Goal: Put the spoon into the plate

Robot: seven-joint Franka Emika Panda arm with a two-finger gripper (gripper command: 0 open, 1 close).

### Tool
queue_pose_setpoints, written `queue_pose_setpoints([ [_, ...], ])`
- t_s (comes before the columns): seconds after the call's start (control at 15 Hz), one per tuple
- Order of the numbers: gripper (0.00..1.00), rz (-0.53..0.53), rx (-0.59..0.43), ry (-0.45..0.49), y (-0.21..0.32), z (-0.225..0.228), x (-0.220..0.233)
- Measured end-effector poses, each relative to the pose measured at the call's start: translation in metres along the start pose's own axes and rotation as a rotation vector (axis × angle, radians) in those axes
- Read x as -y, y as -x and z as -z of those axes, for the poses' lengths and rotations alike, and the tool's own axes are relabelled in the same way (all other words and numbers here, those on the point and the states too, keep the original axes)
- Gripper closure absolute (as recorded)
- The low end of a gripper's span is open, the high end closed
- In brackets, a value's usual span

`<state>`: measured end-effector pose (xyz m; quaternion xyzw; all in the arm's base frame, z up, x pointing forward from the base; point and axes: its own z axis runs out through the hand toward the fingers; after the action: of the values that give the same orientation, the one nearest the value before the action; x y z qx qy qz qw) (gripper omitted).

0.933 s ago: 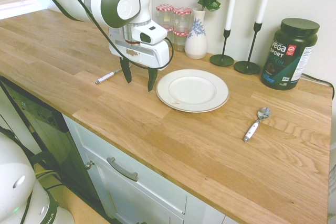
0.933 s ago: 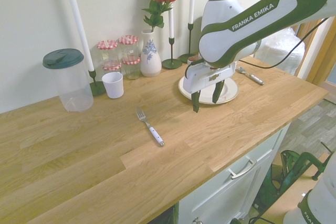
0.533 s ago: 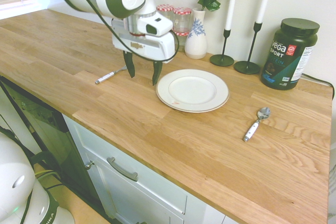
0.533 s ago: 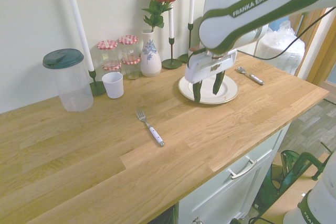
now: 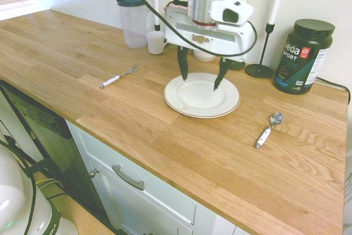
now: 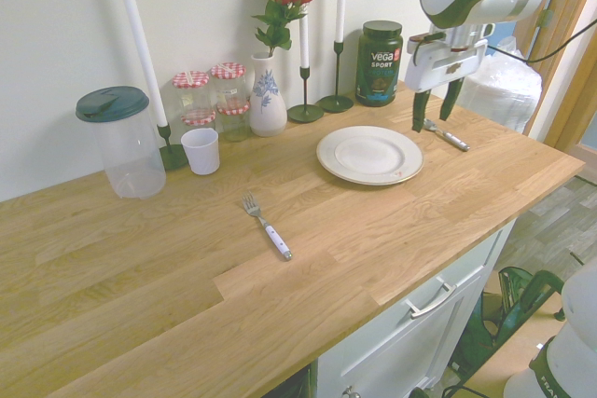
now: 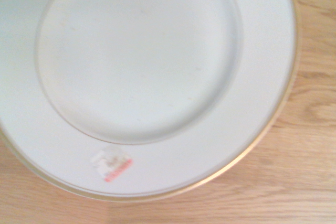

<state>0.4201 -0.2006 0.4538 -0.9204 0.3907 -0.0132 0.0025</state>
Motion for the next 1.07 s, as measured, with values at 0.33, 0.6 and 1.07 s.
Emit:
queue_pose_setpoints([
  [0.33, 0.00, -0.001, -0.003, 0.059, -0.053, -0.037, -0.038],
  [0.6, 0.00, -0.108, 0.023, 0.046, -0.094, -0.056, -0.053],
  [1.07, 1.00, -0.170, 0.044, 0.045, -0.132, -0.086, -0.071],
])
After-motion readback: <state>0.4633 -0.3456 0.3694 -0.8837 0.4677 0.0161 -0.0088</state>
